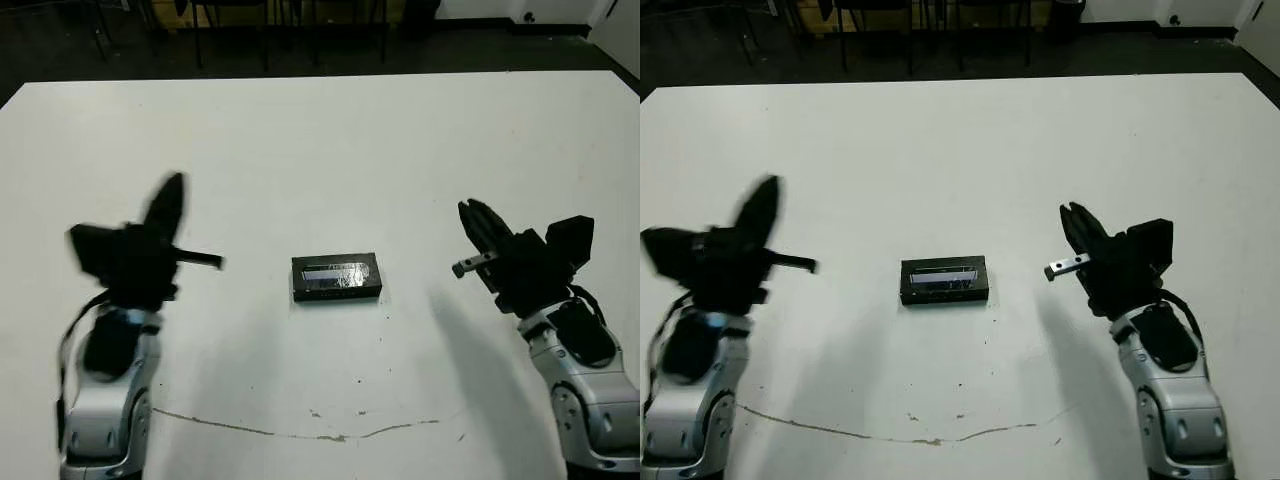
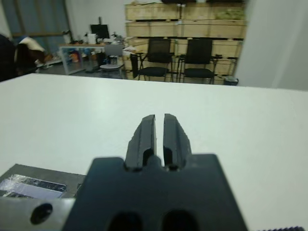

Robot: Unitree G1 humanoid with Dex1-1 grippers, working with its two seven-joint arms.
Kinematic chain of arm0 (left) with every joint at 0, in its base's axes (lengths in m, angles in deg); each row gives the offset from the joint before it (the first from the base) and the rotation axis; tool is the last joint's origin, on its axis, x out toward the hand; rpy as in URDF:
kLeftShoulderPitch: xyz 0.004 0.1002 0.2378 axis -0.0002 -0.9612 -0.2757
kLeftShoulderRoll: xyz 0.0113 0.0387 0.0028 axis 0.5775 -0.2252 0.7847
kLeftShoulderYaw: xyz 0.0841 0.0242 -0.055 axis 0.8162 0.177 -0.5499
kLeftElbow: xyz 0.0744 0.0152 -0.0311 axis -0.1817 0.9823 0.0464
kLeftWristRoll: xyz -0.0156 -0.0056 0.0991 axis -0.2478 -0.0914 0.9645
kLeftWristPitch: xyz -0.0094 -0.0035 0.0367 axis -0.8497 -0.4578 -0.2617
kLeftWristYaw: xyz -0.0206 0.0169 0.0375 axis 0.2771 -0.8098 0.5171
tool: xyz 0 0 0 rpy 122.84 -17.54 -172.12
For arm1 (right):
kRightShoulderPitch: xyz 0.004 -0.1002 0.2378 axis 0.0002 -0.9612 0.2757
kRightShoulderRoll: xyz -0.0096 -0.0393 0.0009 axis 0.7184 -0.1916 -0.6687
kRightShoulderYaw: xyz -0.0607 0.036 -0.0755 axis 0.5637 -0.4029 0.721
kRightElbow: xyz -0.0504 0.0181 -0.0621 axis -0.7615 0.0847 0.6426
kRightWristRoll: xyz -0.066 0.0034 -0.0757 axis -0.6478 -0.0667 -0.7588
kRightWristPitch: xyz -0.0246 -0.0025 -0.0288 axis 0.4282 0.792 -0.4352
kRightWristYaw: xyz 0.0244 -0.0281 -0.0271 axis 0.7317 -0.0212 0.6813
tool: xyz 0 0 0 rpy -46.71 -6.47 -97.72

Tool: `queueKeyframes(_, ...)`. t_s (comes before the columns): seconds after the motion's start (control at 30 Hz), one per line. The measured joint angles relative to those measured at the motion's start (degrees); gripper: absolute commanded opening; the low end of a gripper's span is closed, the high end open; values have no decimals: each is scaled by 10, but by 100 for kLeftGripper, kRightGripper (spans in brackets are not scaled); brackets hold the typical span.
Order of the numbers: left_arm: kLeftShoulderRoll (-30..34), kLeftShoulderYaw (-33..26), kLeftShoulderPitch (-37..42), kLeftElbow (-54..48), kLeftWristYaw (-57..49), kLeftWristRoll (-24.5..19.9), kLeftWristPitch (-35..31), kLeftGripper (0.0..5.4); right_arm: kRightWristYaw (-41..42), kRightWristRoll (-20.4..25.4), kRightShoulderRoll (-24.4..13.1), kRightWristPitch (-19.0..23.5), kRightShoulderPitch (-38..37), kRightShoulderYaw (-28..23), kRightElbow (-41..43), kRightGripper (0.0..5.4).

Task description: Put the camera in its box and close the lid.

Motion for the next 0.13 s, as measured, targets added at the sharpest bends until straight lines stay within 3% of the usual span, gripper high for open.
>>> queueKeyframes(0.13, -4, -24, -27, 11, -5, -26, 21, 1, 0, -14, 11, -34, -8, 6, -21, 0)
